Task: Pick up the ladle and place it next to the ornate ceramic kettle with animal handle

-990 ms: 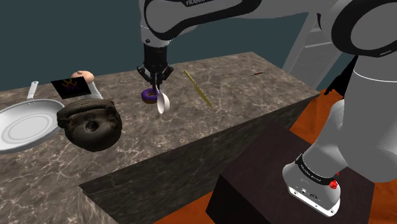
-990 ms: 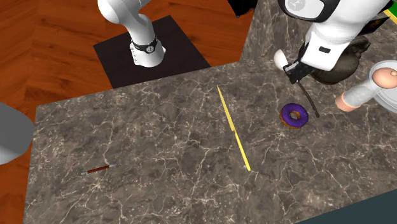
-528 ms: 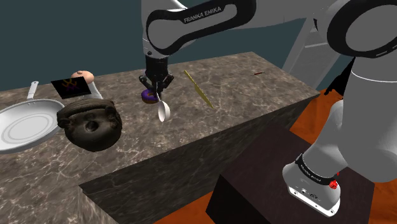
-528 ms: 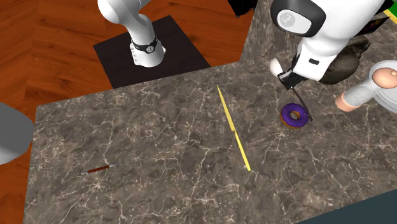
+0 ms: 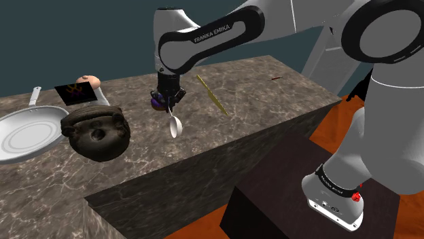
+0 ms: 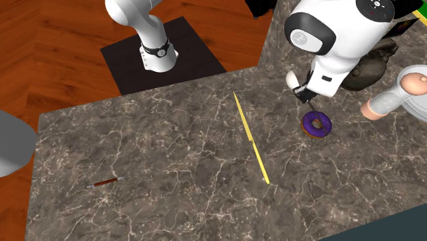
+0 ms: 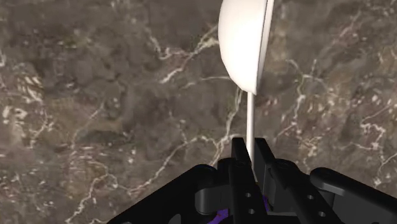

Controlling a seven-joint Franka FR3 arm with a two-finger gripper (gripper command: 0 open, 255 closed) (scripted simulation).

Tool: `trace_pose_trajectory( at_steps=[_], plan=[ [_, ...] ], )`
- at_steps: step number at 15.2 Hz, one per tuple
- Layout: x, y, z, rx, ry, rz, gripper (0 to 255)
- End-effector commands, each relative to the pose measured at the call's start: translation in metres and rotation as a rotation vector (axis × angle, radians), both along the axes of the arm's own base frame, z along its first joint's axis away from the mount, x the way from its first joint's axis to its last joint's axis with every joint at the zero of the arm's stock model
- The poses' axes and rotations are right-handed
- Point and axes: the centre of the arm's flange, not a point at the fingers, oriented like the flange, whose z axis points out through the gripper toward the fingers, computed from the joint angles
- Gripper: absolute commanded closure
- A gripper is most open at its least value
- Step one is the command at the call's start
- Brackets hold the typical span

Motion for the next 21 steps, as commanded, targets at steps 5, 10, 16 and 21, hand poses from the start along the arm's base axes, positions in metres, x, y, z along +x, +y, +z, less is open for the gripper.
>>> trace_pose_trajectory(
  at_steps=[5, 10, 16, 21],
  plan=[
    [0.000, 0.001, -0.020, 0.000, 0.000, 0.000, 255],
    [0.000, 0.001, -0.020, 0.000, 0.000, 0.000, 255],
    [0.000, 0.001, -0.020, 0.000, 0.000, 0.000, 0],
    [0.000, -0.005, 0.030, 0.000, 0.000, 0.000, 0]
  ],
)
